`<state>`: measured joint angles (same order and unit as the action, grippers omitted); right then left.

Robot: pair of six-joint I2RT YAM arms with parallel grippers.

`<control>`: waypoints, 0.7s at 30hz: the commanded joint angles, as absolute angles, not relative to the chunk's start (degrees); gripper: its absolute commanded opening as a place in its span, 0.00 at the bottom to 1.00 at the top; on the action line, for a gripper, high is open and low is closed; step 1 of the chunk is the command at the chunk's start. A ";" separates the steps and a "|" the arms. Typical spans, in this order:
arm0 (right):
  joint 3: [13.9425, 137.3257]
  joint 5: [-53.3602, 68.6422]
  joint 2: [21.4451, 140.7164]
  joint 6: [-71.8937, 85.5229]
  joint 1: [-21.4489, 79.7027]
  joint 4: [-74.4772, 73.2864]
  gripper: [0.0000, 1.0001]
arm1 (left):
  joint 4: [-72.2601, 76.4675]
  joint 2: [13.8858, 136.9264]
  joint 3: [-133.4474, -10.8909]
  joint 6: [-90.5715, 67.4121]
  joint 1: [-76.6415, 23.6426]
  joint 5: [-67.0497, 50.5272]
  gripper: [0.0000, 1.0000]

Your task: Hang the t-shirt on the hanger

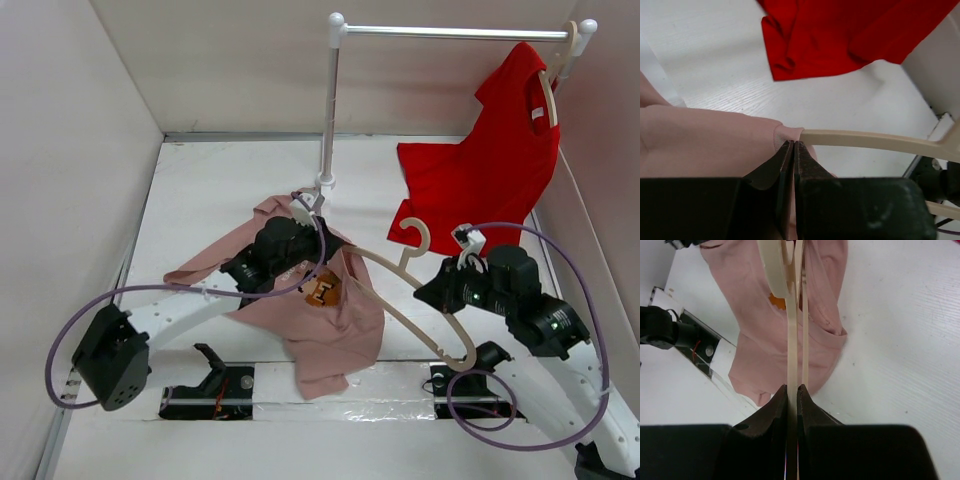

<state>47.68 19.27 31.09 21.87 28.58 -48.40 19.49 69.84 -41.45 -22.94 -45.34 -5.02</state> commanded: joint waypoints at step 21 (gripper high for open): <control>37.53 -1.74 54.21 23.91 56.07 24.06 0.00 | 14.15 50.63 -50.18 -26.54 -47.46 -7.73 0.00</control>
